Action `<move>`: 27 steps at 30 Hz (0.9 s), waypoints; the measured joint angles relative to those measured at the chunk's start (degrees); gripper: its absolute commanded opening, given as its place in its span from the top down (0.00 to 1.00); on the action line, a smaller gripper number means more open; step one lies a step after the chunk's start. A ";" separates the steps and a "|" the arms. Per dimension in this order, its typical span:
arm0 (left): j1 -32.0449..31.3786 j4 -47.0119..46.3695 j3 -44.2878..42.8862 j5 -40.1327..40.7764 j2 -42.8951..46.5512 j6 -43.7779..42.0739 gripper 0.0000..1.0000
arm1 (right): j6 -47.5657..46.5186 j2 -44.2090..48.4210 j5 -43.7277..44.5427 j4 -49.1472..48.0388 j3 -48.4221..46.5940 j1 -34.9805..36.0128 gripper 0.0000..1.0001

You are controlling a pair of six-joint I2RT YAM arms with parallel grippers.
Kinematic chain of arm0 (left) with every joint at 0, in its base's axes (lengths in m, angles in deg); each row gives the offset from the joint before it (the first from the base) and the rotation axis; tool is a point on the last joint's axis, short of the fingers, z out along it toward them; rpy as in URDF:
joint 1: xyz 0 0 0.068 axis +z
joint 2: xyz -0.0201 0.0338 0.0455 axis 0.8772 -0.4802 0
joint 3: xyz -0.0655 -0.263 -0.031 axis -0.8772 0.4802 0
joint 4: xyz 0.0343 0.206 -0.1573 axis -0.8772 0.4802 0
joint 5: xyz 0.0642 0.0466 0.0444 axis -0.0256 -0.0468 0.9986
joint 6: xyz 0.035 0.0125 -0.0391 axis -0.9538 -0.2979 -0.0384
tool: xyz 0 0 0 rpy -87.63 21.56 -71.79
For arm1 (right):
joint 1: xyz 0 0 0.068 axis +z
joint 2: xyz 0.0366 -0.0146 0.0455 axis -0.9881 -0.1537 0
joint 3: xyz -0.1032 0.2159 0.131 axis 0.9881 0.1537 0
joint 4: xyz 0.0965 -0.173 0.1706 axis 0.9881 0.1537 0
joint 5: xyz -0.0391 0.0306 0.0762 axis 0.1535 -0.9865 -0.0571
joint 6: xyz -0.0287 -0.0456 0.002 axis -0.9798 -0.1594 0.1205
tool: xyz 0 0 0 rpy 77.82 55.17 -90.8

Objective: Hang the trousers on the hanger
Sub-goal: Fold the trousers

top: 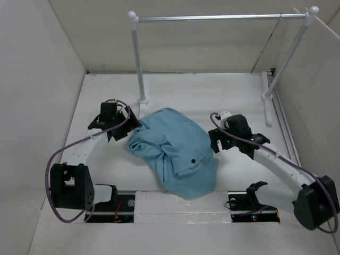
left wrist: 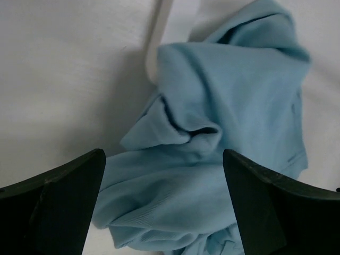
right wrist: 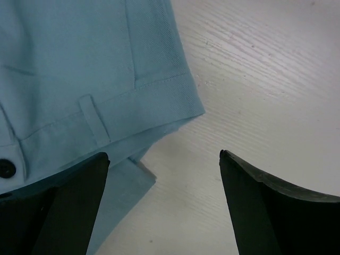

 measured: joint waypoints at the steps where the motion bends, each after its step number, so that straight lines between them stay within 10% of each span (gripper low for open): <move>1: 0.00 0.17 1.51 1.05 -0.35 1.01 0.06 | 1.27 -2.08 -0.48 -2.25 0.98 -0.59 0.07; 10: 0.02 -8.37 8.70 2.21 -3.30 6.45 0.16 | 8.68 -19.74 -1.46 -21.51 4.33 -2.86 0.20; 14: 0.04 -14.14 10.71 0.04 -9.20 8.20 1.00 | 9.79 -23.71 -1.62 -28.17 4.37 -2.40 1.00; 20: 1.55 -7.54 7.39 1.66 -4.17 7.56 1.00 | 6.45 -17.90 2.99 -17.27 -3.04 7.69 1.00; 27: 2.38 13.79 -26.08 19.41 14.75 -0.31 1.00 | -0.20 -2.12 3.37 2.43 -39.23 23.12 1.00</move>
